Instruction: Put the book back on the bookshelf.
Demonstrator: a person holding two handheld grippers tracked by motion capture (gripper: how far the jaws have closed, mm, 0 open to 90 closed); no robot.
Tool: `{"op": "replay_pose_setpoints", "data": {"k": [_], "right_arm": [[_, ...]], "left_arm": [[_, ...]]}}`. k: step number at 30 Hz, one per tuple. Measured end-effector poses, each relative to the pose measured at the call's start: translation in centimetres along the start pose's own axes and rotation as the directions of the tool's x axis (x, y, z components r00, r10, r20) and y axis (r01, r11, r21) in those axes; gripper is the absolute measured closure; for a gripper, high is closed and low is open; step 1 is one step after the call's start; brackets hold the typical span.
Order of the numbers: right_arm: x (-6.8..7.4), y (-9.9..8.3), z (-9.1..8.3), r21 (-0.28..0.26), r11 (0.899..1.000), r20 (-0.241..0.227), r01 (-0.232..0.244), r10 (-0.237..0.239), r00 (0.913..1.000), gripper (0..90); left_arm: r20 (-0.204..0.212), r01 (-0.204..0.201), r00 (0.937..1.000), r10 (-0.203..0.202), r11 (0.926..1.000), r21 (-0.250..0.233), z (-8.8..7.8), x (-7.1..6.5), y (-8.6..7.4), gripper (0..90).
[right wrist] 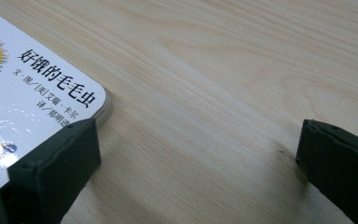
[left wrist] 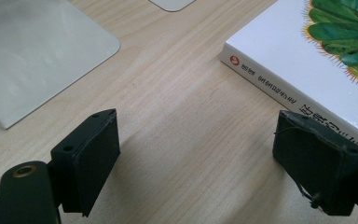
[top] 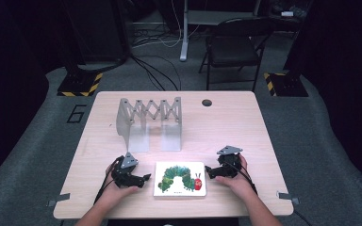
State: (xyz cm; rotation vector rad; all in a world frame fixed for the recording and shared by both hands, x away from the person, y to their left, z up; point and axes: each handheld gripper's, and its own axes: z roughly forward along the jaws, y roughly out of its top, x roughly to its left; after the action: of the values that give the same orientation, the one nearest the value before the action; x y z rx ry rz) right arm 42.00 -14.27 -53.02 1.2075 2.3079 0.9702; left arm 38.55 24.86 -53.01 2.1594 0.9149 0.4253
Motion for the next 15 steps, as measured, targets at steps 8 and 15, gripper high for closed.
{"op": "replay_pose_setpoints", "data": {"k": [8,15], "right_arm": [[0.13,0.06,0.06,0.000,1.000,0.008,-0.015,0.015,0.9999,0.0],[0.18,0.11,0.12,-0.004,1.000,0.010,-0.021,0.021,0.9997,0.0]], "left_arm": [[0.008,-0.002,1.0000,0.002,0.9999,0.010,-0.03,0.06,0.06,14.3],[0.005,-0.008,1.0000,0.008,0.9999,0.012,-0.11,0.07,0.05,14.3]]}}
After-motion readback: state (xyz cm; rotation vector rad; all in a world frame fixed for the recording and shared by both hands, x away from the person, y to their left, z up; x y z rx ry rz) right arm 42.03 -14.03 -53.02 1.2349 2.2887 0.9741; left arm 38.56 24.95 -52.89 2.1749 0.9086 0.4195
